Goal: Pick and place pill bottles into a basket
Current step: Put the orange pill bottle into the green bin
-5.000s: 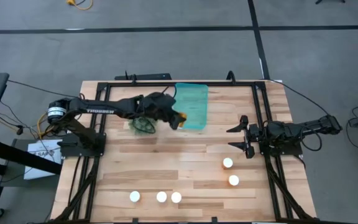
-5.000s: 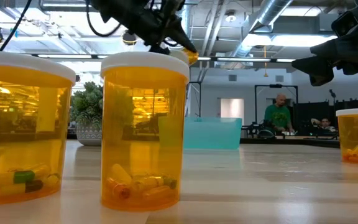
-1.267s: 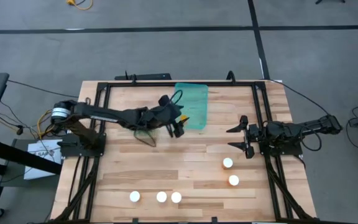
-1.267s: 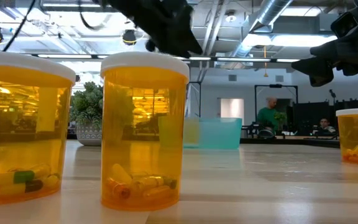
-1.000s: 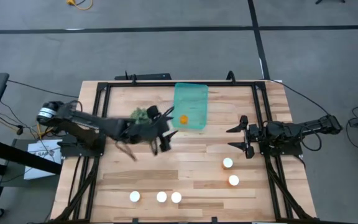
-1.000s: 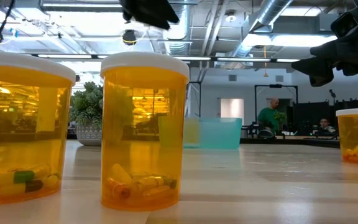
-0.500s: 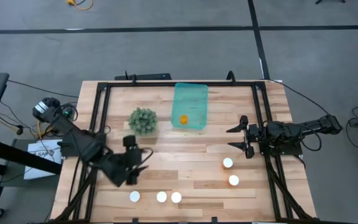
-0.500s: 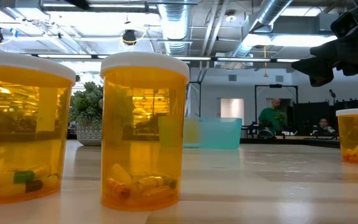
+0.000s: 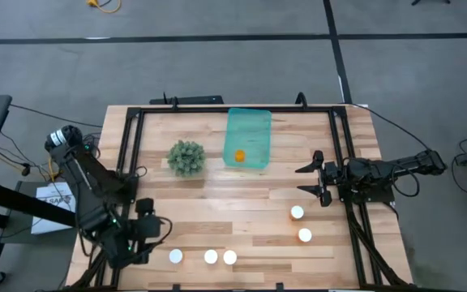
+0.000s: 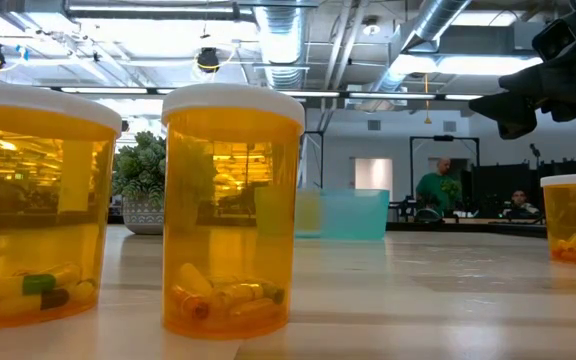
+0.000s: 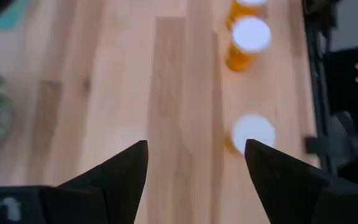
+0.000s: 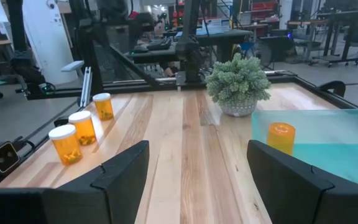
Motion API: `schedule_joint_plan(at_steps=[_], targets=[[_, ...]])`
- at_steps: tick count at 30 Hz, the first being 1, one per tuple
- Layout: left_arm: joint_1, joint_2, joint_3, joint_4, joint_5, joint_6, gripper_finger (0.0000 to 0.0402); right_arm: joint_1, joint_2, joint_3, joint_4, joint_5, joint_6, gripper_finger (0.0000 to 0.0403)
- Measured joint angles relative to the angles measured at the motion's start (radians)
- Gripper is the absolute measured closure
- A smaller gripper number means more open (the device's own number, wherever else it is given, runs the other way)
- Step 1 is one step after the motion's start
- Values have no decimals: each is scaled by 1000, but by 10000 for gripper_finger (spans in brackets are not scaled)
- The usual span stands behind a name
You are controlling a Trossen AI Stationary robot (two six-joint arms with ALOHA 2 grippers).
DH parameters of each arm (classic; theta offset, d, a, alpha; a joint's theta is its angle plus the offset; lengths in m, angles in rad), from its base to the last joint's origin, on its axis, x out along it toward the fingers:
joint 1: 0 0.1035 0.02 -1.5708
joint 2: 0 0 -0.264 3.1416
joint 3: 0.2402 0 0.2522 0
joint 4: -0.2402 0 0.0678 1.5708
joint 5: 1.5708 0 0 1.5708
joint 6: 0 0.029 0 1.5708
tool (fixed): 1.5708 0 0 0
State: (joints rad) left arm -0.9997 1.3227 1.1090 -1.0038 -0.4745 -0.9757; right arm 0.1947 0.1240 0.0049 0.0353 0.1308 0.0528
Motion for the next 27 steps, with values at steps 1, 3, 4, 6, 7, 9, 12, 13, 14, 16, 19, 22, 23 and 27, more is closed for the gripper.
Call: schedule_joint_plan(at_steps=[1, 3, 4, 6, 7, 9, 12, 13, 14, 16, 19, 22, 23, 27], targets=[[-10, 14, -1, -5, 22, -14, 143, 0, 0, 0, 0, 0, 0, 137], [-28, 51, -1, -10, 51, -37, 143, 0, 0, 0, 0, 0, 0, 137], [-36, 73, -1, -10, 59, -49, 143, 0, 0, 0, 0, 0, 0, 137], [-50, 121, -1, -7, 76, -70, 143, 0, 0, 0, 0, 0, 0, 137], [-55, 143, -1, -1, 84, -78, 143, 0, 0, 0, 0, 0, 0, 137], [-62, 185, -1, 23, 96, -88, 141, 0, 0, 0, 0, 0, 0, 137], [-73, 229, -2, 66, 100, -103, 133, 0, 0, 0, 0, 0, 0, 137], [-75, 241, -2, 81, 98, -110, 130, 0, 0, 0, 0, 0, 0, 137], [-78, 254, -2, 95, 96, -117, 127, 0, 0, 0, 0, 0, 0, 137], [-81, 278, -2, 119, 96, -136, 119, 0, 0, 0, 0, 0, 0, 137], [-82, 312, -2, 144, 95, -156, 108, 0, 0, 0, 0, 0, 0, 137], [-82, 341, -2, 151, 68, -163, 99, 0, 0, 0, 0, 0, 0, 137], [-82, 348, -2, 156, 54, -164, 96, 0, 0, 0, 0, 0, 0, 137], [-80, 371, -2, 188, 11, -166, 90, 0, 0, 0, 0, 0, 0, 137]])
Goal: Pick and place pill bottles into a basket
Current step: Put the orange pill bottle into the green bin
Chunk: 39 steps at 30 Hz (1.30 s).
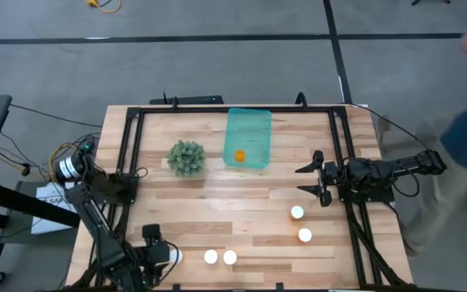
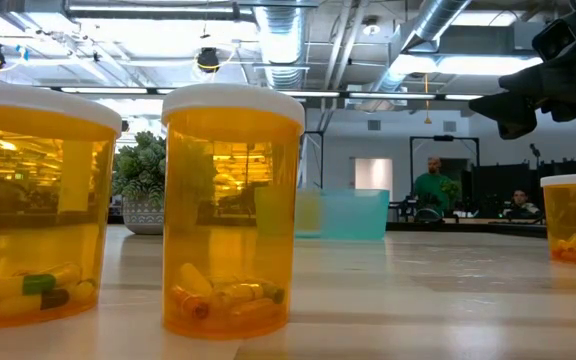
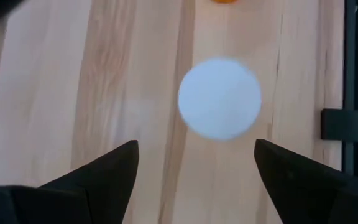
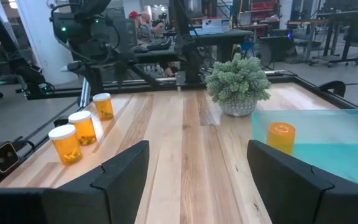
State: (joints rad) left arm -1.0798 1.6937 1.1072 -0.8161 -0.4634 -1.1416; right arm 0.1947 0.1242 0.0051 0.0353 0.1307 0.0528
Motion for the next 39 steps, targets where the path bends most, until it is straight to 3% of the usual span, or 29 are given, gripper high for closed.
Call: schedule_joint_plan(at_steps=[9, 16, 23, 29, 39], targets=[[4, 56, 0, 133, -19, 34, 90, 0, 0, 0, 0, 0, 0, 137], [23, 60, 0, 135, -94, 63, 90, 0, 0, 0, 0, 0, 0, 137], [66, 60, 0, 134, -41, 121, 97, 0, 0, 0, 0, 0, 0, 137], [76, 60, 0, 134, 4, 129, 133, 0, 0, 0, 0, 0, 0, 137], [84, 60, 0, 135, -24, 128, 202, 0, 0, 0, 0, 0, 0, 137]])
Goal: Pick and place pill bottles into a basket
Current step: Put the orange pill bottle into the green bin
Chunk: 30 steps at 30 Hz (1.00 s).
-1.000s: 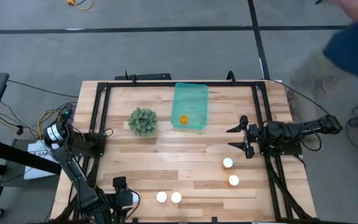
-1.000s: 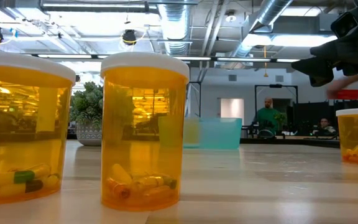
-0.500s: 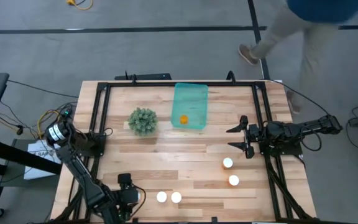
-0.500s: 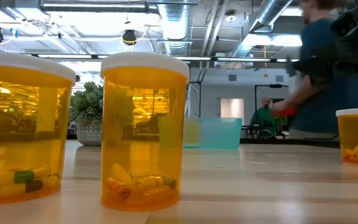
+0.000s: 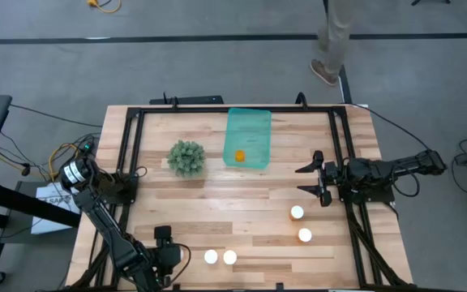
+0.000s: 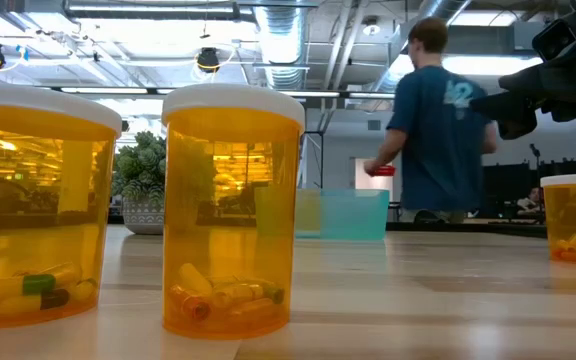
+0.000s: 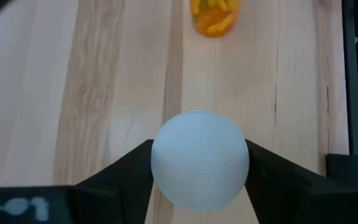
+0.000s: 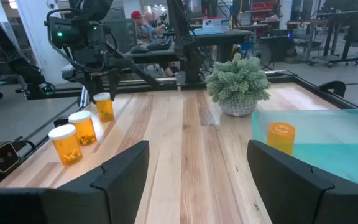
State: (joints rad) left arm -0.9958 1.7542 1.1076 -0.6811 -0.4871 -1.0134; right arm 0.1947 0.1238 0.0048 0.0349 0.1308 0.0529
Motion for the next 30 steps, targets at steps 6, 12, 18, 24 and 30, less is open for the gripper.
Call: schedule_joint_plan(at_steps=[6, 12, 18, 24, 30], targets=[[29, 0, 0, 0, -92, -1, 196, 0, 0, 0, 0, 0, 0, 137], [73, -1, 24, -69, -249, -9, 195, 0, 0, 0, 0, 0, 0, 137], [135, -2, 75, -160, -476, -4, 194, 0, 0, 0, 0, 0, 0, 137], [249, -2, 106, -166, -659, 125, 194, 0, 0, 0, 0, 0, 0, 137], [379, -2, 126, -160, -862, 208, 194, 0, 0, 0, 0, 0, 0, 137]])
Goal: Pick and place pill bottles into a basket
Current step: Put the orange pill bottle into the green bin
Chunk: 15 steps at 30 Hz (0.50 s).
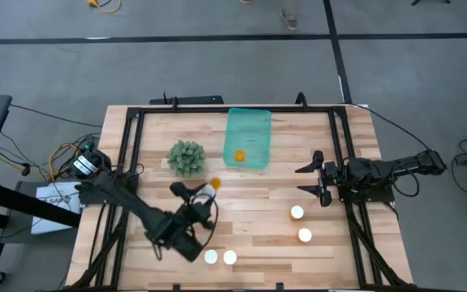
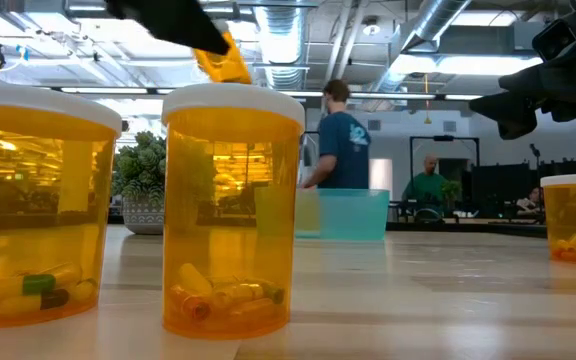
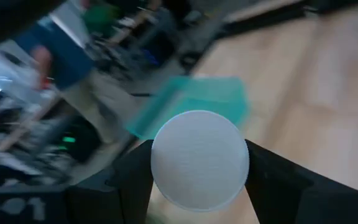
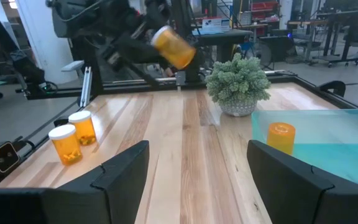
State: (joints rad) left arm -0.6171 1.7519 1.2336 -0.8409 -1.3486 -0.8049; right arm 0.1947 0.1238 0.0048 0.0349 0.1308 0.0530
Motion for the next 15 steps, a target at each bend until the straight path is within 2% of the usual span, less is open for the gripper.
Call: schedule_joint_plan(at_steps=[6, 12, 15], targets=[[139, 0, 0, 6, -95, 11, 194, 0, 0, 0, 0, 0, 0, 137], [285, 0, 0, 86, -93, 94, 194, 0, 0, 0, 0, 0, 0, 137], [361, 0, 0, 186, -43, 194, 194, 0, 0, 0, 0, 0, 0, 137]])
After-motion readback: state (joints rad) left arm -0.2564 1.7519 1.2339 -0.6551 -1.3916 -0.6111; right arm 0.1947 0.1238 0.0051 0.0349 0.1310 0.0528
